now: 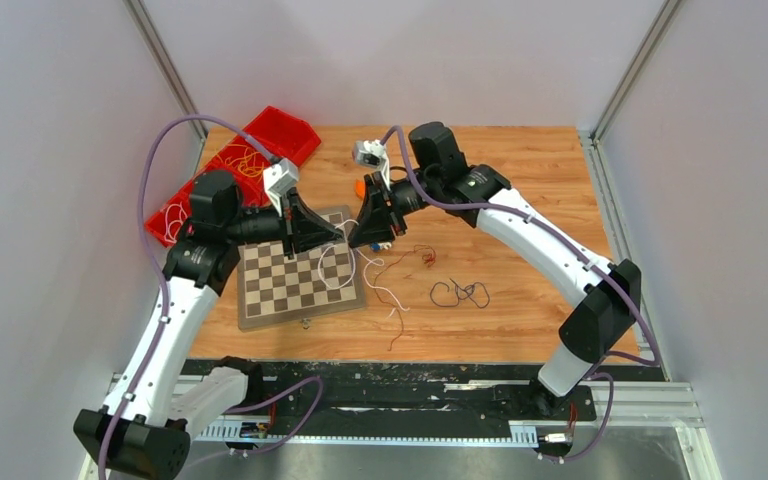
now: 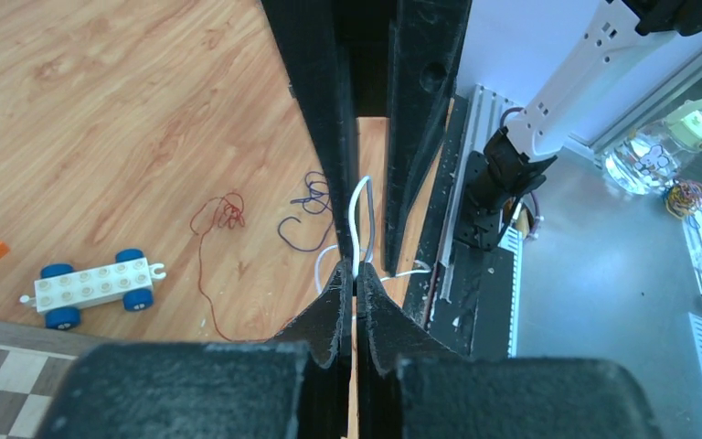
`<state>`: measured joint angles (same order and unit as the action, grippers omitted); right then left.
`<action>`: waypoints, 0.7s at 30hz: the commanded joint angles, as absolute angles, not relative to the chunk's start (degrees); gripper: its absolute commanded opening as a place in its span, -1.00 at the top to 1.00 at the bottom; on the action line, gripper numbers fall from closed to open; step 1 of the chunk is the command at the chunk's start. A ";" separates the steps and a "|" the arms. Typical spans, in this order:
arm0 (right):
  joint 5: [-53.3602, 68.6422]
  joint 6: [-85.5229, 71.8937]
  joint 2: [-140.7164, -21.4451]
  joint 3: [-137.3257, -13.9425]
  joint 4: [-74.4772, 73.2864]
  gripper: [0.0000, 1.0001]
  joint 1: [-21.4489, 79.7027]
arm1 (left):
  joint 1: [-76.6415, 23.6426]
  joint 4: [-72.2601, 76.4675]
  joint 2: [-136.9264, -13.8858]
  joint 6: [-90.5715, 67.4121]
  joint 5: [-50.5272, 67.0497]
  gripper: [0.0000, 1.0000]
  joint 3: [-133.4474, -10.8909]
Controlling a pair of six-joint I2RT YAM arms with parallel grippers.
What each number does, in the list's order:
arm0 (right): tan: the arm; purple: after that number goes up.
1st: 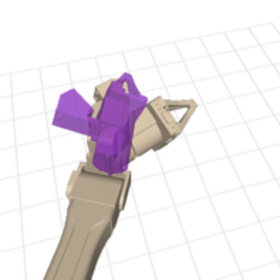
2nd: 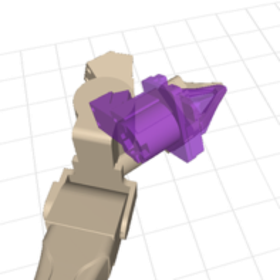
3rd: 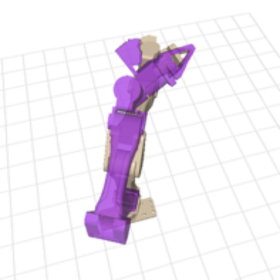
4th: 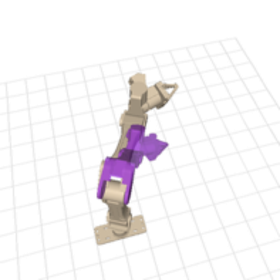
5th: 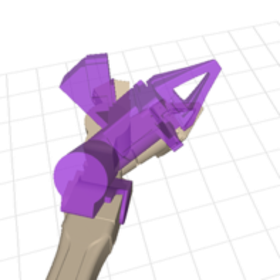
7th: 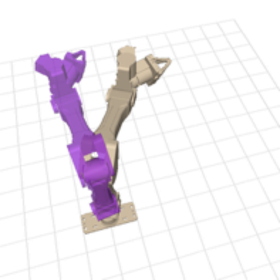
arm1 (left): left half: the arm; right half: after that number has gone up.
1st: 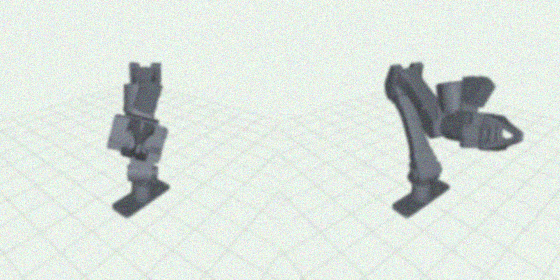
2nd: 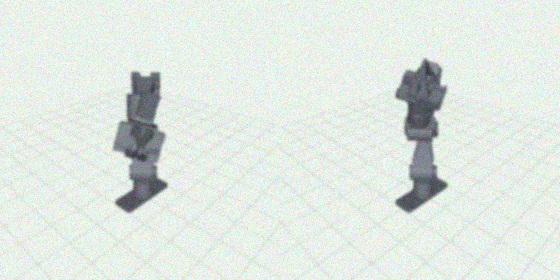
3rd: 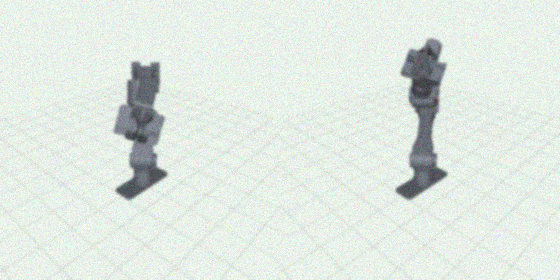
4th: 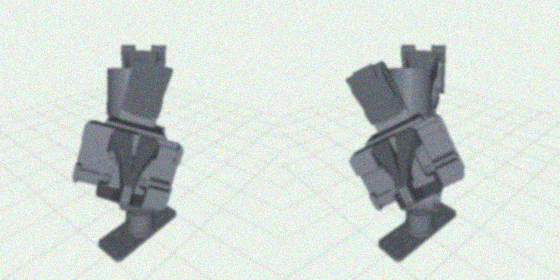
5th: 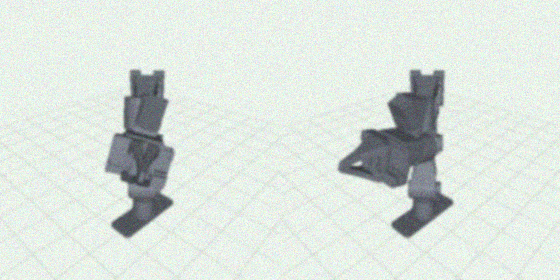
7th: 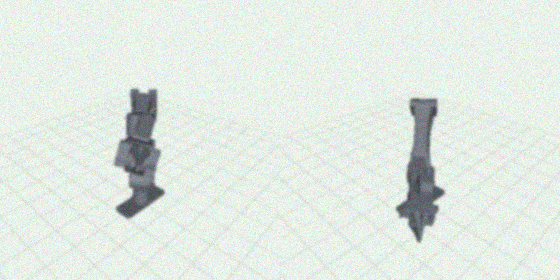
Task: Untangle the cables
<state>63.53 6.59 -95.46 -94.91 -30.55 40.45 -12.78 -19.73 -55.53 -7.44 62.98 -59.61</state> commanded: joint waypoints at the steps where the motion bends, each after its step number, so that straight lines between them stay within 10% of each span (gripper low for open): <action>1: 61.78 8.13 -91.87 -93.34 -29.16 0.20 40.20 | -12.43 -17.64 -53.22 -8.88 61.18 1.00 -60.10; 4: 59.91 7.43 -90.36 -92.03 -29.28 -0.58 37.98 | -10.27 -19.51 -52.34 -8.53 56.85 1.00 -60.97; 8: 57.65 6.32 -88.36 -90.07 -29.42 -0.96 32.88 | -3.12 -25.73 -52.22 -4.76 51.42 1.00 -63.05; 21: 51.25 6.86 -79.66 -79.81 -30.49 -1.00 18.83 | 31.91 -44.71 -69.50 15.68 28.69 1.00 -78.32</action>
